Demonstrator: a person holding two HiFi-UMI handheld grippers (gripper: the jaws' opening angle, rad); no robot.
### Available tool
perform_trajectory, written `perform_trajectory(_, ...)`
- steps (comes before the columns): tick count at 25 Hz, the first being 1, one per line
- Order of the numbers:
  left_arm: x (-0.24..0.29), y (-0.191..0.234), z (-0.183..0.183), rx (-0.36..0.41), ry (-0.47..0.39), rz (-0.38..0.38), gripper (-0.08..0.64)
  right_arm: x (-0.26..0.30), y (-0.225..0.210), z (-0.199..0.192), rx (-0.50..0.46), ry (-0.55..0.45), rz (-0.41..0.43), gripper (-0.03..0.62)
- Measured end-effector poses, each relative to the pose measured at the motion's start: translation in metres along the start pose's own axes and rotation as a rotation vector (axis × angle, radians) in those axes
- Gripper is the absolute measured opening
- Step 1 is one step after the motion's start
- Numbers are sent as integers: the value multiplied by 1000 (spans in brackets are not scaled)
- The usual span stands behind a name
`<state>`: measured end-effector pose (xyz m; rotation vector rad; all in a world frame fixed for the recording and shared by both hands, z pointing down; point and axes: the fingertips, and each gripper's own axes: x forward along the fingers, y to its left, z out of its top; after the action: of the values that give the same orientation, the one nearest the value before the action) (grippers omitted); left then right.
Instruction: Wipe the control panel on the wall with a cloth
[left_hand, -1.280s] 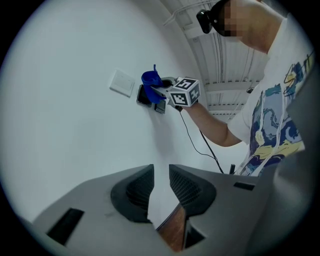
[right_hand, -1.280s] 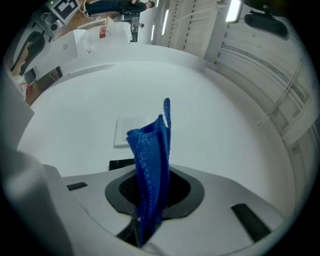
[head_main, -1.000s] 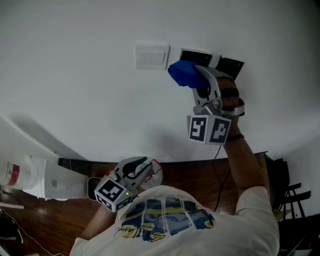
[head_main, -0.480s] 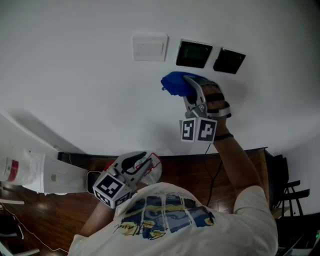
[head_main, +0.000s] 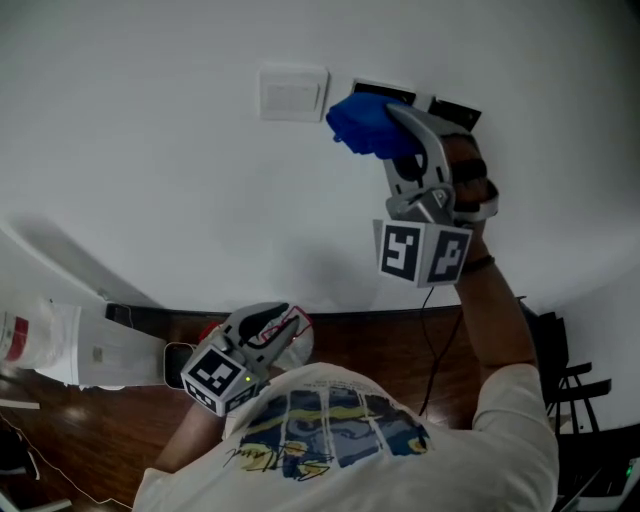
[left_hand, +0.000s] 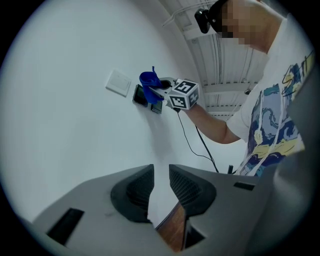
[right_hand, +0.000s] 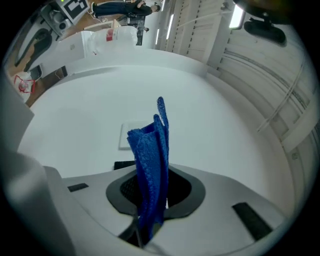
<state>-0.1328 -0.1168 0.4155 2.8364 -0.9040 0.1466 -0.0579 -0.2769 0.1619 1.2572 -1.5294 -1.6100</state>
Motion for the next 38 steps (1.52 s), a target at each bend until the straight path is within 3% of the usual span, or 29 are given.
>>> perform_trajectory(5, 2, -7, 1, -3, -4, -14, 72, 18, -6, -19, -2, 53, -19, 84)
perform_trajectory(27, -18, -5, -12, -17, 30, 18, 72, 11, 120, -41, 44, 91, 177, 84)
perform_trajectory(31, -21, -4, -10, -20, 15, 18, 72, -1, 94, -25, 53, 58, 155, 84)
perform_trajectory(35, -20, -4, -11, -13, 18, 14, 72, -13, 39, -1, 45, -3, 58, 84)
perform_trajectory(38, -19, -7, -11, 2, 12, 2, 72, -3, 5, -3, 27, 5, 1, 84)
